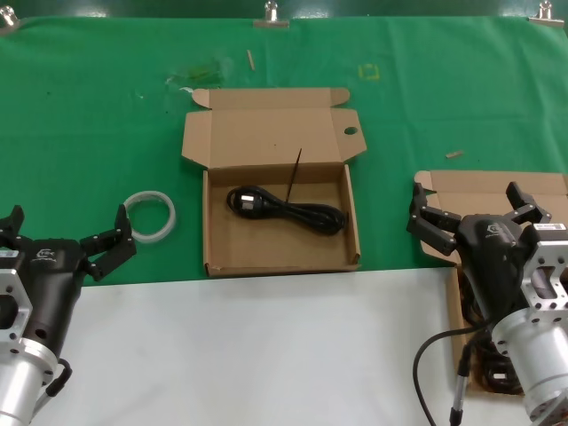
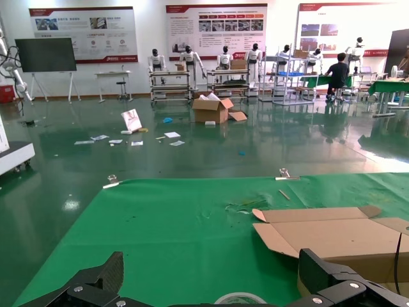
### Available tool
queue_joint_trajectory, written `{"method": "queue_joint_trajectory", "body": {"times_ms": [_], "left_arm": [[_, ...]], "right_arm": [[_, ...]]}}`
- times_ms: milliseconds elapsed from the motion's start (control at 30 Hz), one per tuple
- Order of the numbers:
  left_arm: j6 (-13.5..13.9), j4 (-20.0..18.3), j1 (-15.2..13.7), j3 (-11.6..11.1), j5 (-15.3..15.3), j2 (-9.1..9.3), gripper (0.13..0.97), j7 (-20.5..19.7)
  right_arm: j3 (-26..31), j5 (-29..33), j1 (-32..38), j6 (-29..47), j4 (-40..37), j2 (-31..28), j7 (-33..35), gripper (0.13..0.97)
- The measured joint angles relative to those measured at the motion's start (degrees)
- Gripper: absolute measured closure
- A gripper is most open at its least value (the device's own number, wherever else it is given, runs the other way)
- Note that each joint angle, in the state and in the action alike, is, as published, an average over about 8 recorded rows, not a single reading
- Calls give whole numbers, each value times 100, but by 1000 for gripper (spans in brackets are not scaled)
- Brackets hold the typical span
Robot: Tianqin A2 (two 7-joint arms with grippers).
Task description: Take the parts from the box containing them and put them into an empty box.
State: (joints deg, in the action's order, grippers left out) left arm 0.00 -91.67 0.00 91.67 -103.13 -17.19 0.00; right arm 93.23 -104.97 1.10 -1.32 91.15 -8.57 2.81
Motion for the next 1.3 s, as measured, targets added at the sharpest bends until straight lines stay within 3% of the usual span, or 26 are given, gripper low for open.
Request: {"method": "queue_joint_trajectory", "body": {"times_ms": [1300], "left_arm": [[0,0,0,0,0,0,132,0]], "right_arm": [[0,0,0,0,0,0,0,129]]}}
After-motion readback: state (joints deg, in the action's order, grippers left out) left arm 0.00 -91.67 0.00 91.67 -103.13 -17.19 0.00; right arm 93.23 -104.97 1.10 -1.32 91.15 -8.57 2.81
